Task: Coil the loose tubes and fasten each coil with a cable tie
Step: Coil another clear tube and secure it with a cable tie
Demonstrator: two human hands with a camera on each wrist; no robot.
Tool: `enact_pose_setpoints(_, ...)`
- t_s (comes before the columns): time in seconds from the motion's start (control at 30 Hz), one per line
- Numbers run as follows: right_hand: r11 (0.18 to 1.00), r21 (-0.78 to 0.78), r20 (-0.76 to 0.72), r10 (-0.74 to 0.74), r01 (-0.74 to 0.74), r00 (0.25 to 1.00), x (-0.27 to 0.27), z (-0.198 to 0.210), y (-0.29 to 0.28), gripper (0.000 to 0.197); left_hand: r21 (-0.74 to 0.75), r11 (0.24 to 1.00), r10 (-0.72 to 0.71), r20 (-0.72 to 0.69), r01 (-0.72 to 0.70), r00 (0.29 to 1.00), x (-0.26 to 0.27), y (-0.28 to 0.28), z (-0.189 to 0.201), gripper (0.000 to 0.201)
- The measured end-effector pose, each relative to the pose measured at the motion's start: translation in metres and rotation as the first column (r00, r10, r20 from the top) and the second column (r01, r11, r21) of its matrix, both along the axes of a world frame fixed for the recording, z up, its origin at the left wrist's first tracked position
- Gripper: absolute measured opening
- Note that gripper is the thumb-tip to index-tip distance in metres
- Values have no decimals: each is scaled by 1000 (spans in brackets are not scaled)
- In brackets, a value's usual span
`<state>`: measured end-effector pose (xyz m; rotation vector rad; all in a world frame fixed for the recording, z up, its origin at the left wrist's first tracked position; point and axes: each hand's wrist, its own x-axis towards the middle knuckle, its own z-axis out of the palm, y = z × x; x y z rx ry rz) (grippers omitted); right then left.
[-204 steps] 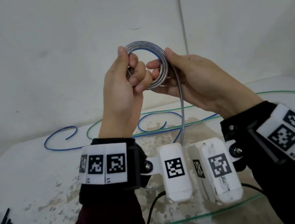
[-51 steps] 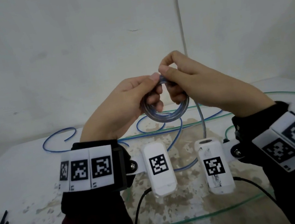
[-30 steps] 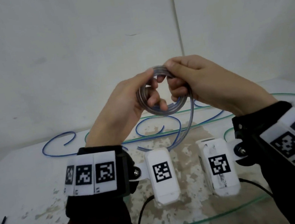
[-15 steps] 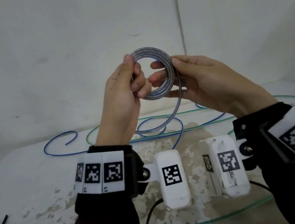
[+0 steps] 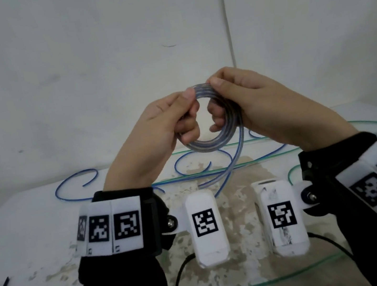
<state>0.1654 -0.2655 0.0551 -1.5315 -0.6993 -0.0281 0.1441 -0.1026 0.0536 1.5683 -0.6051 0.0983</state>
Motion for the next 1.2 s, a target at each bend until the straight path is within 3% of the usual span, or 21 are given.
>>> enact_pose_setpoints(0.2,998,38,-59,-52,54,997,4,0,-3,39,-199,976,106,56,-93,993,9,-9,-2,35)
enact_pose_setpoints(0.4,982,185,-211,69,-30,975,3,0,3,42,-500,863,62,-26,-66,998,13,-20,-5,36)
enact_pose_setpoints(0.53,967,234,-210,154,-104,966,4,-2,1,39,-576,816,27,-31,-40,999,12,-24,-1,37)
enact_pose_setpoints(0.73,989,127,-80,81,-70,994,8,-1,-8,39,-423,906,-91,-121,32,988,5,-18,3,38)
enact_pose_setpoints(0.87,980,-198,60,49,-36,997,4,-2,-18,38,-64,998,-21,-168,10,986,4,-5,2,37)
enact_pose_setpoints(0.93,937,-348,94,74,-37,993,2,-2,-19,36,145,989,32,-128,-13,991,2,-2,-1,38)
enact_pose_setpoints(1.0,907,-417,78,109,-67,991,0,-3,-17,37,248,969,45,-106,-18,993,1,-2,-3,40)
enact_pose_setpoints(1.1,934,-351,21,75,-63,997,-2,-4,-10,38,203,979,39,-80,-22,996,3,-2,-6,36)
enact_pose_setpoints(1.2,971,-230,-5,-62,59,998,3,-3,-3,37,126,987,103,-16,-101,995,5,-2,-6,33)
